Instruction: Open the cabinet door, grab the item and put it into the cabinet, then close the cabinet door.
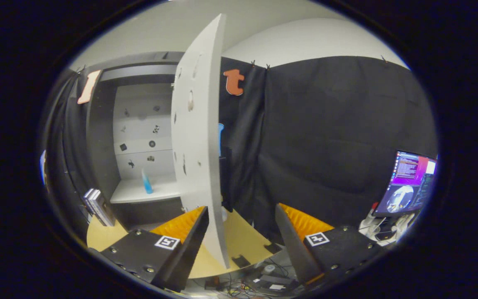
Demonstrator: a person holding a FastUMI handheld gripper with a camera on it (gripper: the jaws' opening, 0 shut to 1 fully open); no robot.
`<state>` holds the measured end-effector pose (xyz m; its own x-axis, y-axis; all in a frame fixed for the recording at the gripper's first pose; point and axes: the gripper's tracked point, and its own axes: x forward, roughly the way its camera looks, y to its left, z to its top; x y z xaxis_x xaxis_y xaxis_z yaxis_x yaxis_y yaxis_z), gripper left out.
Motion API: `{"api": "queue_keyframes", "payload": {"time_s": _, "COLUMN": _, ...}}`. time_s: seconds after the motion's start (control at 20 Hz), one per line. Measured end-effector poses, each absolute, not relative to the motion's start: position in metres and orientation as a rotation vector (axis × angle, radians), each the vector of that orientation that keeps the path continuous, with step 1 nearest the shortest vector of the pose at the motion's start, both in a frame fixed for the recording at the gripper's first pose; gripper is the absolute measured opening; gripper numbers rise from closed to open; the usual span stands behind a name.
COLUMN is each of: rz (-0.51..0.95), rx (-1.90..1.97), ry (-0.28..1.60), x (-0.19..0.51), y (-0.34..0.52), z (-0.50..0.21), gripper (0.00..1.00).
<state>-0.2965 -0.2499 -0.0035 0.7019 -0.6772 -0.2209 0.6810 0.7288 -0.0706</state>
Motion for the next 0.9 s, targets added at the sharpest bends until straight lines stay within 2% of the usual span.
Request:
{"api": "queue_keyframes", "payload": {"time_s": 0.3, "rz": -0.791, "rx": 0.046, "ry": 0.239, "x": -0.279, "y": -0.276, "z": -0.018, "gripper": 0.95}}
{"api": "queue_keyframes", "payload": {"time_s": 0.9, "rz": -0.680, "rx": 0.031, "ry": 0.251, "x": -0.258, "y": -0.259, "z": -0.030, "gripper": 0.92}}
